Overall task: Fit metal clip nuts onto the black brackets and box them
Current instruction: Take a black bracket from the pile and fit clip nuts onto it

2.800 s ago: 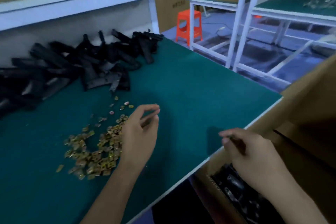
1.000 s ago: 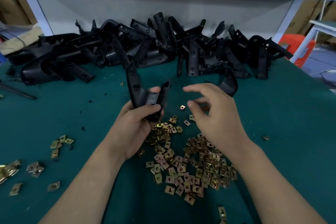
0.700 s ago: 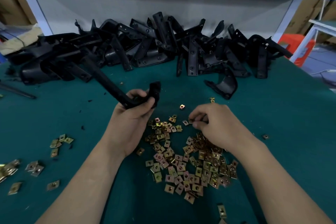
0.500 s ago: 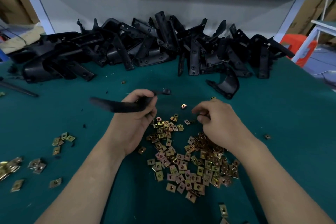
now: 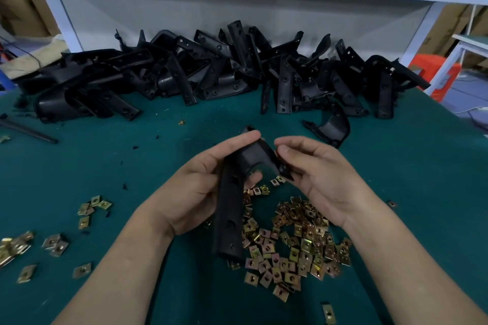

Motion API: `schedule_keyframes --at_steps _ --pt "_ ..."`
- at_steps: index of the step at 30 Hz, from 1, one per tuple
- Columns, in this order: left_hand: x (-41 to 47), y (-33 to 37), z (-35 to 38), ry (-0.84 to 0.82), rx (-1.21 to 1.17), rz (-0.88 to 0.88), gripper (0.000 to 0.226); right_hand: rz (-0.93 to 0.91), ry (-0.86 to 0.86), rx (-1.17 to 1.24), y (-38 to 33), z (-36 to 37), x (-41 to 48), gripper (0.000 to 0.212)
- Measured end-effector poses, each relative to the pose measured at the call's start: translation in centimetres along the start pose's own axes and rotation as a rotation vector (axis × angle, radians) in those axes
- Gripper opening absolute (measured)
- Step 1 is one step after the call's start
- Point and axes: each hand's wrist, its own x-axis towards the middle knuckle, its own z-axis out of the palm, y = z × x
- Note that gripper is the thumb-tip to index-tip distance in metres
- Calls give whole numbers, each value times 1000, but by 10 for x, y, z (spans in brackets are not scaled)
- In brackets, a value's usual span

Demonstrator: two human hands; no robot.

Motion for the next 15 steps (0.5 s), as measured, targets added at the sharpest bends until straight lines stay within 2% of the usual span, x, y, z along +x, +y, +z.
schedule_keyframes --at_steps 3,6,8,10,13,15 --pt "-3 10 9 -45 -152 -22 76 11 6 66 -1 2 -2 15" --pt "-2 16 16 35 -246 -42 59 -24 67 -8 2 4 -2 16" --pt "-1 17 19 157 -291 -68 41 -46 99 -35 1 4 -1 15" --pt "0 16 20 245 -199 -96 33 -44 73 9 0 3 -2 15" --pt "1 13 22 230 -79 -86 15 -14 -2 109 -3 2 -4 22" --pt "2 10 22 233 -93 -70 20 17 -55 160 -5 3 -6 21"
